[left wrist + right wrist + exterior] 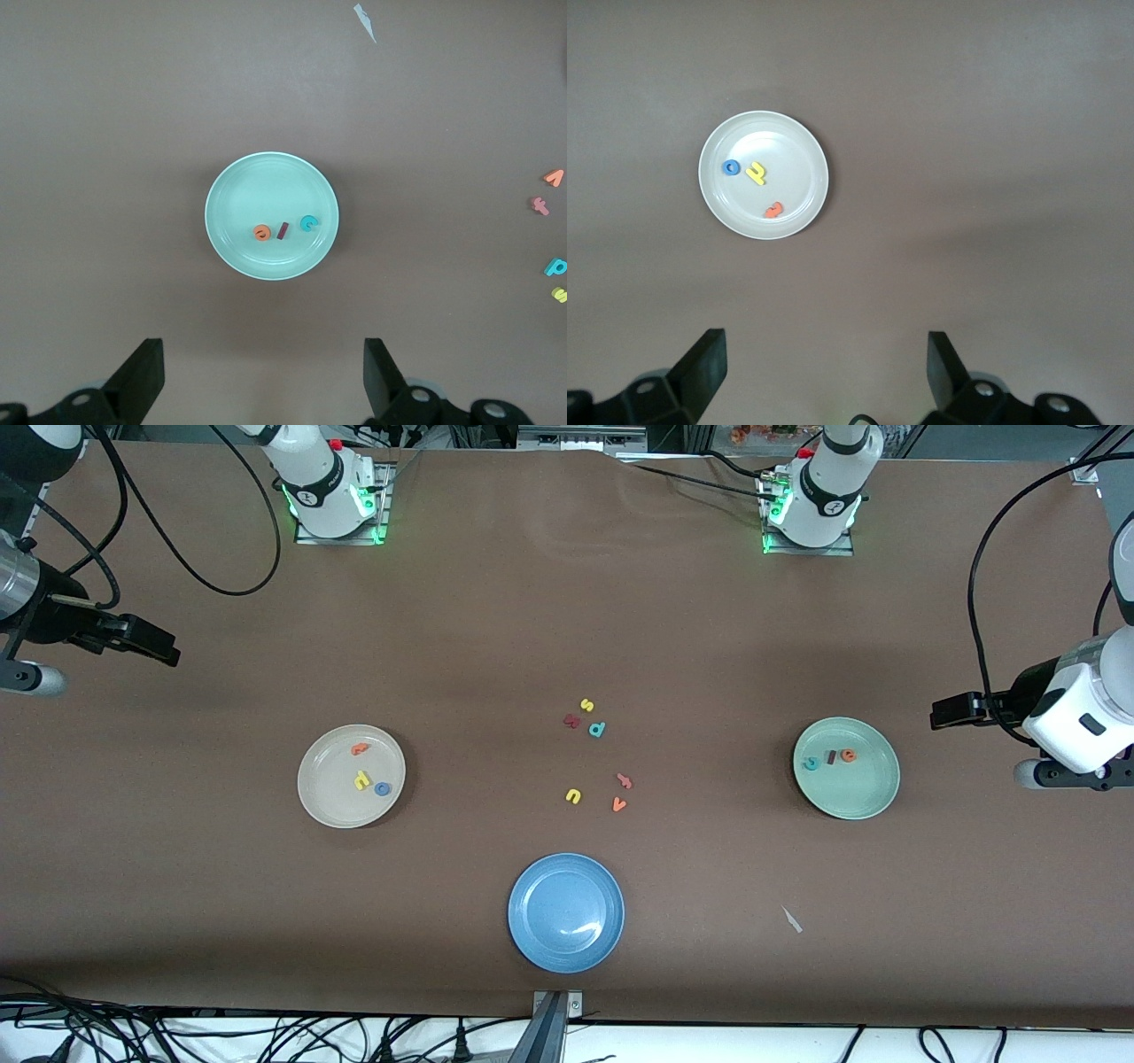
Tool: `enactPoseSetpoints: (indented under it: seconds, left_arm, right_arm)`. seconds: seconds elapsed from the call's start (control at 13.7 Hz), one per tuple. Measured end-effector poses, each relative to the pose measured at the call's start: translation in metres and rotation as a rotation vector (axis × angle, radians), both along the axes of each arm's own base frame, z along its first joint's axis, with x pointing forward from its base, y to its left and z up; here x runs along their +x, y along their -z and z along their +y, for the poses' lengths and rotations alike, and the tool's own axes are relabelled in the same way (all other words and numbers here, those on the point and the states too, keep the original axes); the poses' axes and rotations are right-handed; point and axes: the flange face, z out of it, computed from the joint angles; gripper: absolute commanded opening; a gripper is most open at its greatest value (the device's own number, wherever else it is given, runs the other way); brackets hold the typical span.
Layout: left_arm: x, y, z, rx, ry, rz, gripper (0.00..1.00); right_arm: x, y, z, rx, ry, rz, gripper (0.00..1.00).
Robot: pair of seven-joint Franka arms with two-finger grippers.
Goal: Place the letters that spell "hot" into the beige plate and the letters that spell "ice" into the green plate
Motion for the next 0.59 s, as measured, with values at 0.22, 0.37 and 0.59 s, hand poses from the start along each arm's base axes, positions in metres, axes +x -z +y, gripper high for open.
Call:
enactPoseSetpoints:
  seconds: [0.22,0.37,0.59]
  left_arm:
    - [-0.0001,0.0006,0.0001,0.0,0.0,0.001,0.99]
    - [-0.0002,0.0009,0.0001,0.0,0.0,0.002,0.99]
    - [-0.0004,0.0009,0.0003,-0.003,0.014,0.003,0.99]
  right_arm:
    - [0.0021,0.0029,0.0072,0.0,-0.012,-0.001,1.0]
    - [0.0032,0.0028,0.0102,0.0,-0.017,-0.009,1.0]
    - [0.0037,0.0027,0.011,0.001,-0.019,-0.013,1.0]
